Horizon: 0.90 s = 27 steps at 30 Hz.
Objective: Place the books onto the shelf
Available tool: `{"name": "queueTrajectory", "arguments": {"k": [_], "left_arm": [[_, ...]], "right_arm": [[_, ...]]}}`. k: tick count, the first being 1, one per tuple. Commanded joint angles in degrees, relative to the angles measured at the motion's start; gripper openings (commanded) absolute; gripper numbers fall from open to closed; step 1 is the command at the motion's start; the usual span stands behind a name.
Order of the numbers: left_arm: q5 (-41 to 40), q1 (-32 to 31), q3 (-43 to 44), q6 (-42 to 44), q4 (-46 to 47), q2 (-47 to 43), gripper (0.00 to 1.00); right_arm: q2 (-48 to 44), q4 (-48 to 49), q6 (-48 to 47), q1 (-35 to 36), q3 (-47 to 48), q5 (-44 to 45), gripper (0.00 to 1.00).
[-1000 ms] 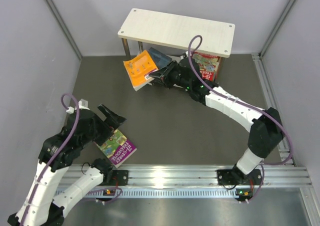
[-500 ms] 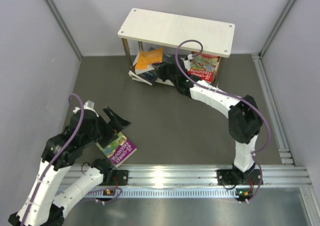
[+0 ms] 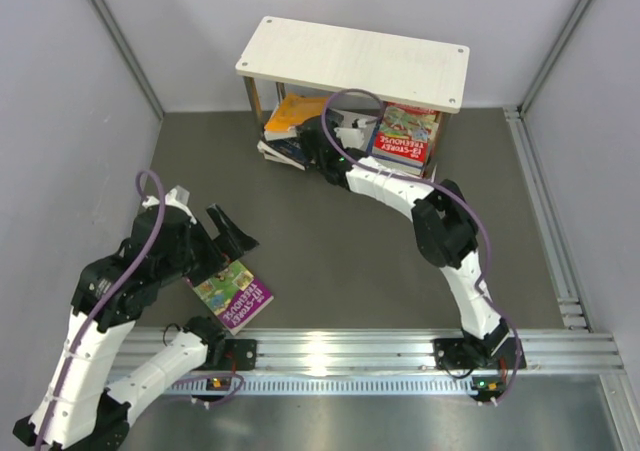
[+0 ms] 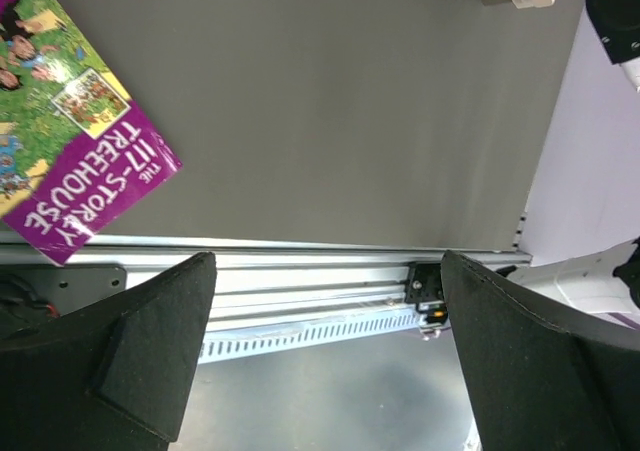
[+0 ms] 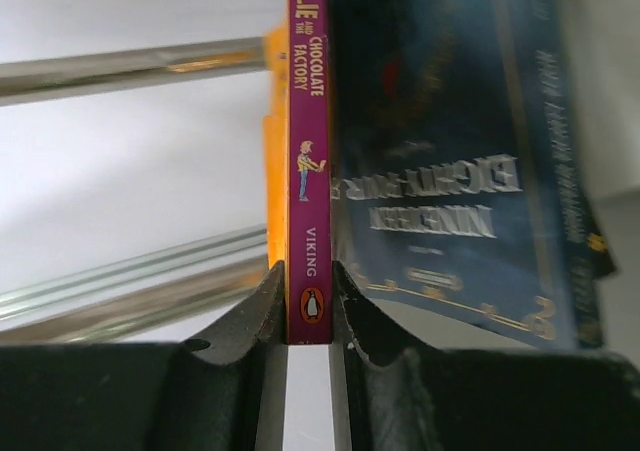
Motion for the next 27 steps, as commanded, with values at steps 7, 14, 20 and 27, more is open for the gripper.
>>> {"name": "queueTrajectory", "arguments": {"k": [7,14,20,27], "left_arm": [[-4.7,-0.1,4.2,5.6,-3.4,0.8,0.99],[-4.6,-0.1,3.5,5.2,-3.2,0.0,0.99],[-4.5,-0.1,2.2,2.8,-3.1,-1.9,0.99],[-3.2,-0.1,-0.7,-1.2,-0.9,-4.3,0.99]], "right_arm": [[2.7,-0.7,4.0,3.3,0.3,-1.3,0.13],[1.3,0.5,3.8,2.6,-3.4,-6.1,0.81],[-1.8,2.3,2.3,1.4,-6.7,-14.1,0.92],[-9.3,6.0,-2.1,2.0,-16.3,-27.9,1.00]]}}
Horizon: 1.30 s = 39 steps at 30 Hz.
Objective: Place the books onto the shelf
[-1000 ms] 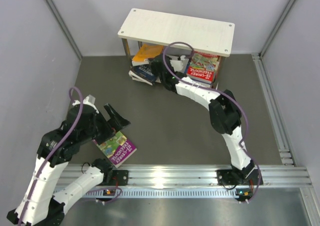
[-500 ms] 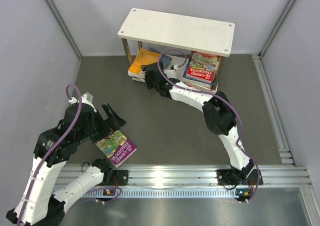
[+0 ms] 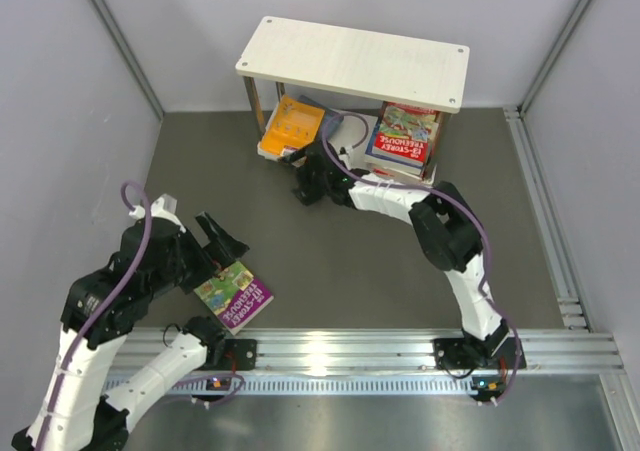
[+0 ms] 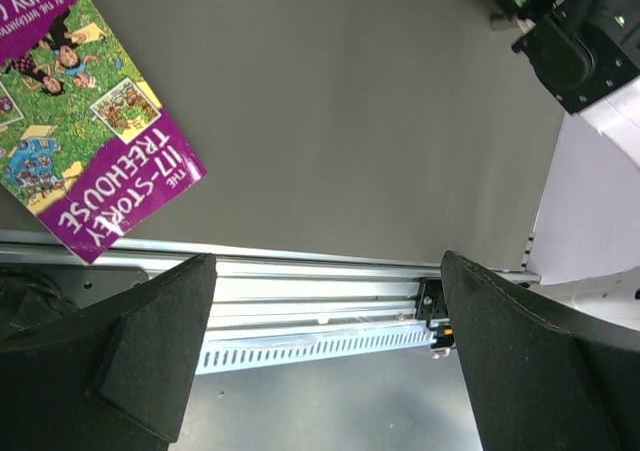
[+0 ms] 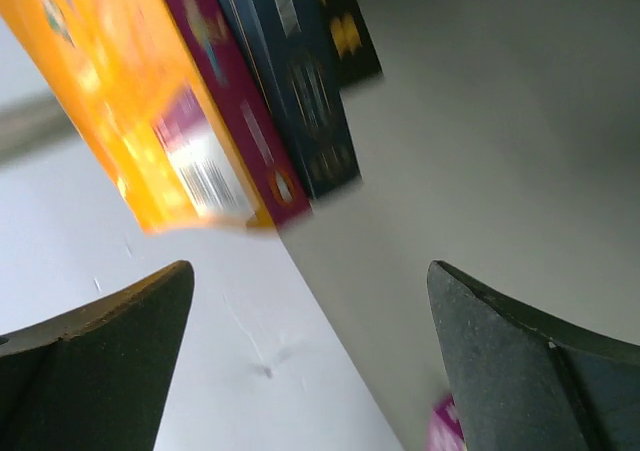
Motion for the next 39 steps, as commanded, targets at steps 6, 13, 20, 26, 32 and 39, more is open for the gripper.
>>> {"name": "queueTrajectory", "arguments": {"k": [6,13,20,26,32,39], "left_arm": [[-1.7,-0.1,-4.5,-4.3,-1.9,-1.2,0.99],[-3.3,-0.1,-15.5,-8.3,0.7,5.0,0.98],[-8.1,5.7,-22.8,-11.6,0.7,15.7,0.98],[-4.5,12.9,-32.6,-8.0,11.0,20.4,0.98],[-4.3,14.8,-40.9,-9.0,22.6,24.2,0.99],[-5.6,14.8,-42.7,-9.8,27.3,31.6,0.96]], "right_arm": [[-17.0,-5.3,-19.9,4.5,-9.5,-10.4,1.00],[-15.3,-5.4,-29.6,9.6,-19.2,-23.9,1.00],[-14.0,-5.9,-35.4,10.7,-21.1,-30.4,1.00],[-18.9,-4.4,-36.3,10.9,-28.3,-32.4,1.00],[-24.7,-4.0,-37.9,10.7,-35.4,-33.6,1.00],[-29.6,-4.0,-38.8,9.4,-41.0,-34.0,1.00]]}}
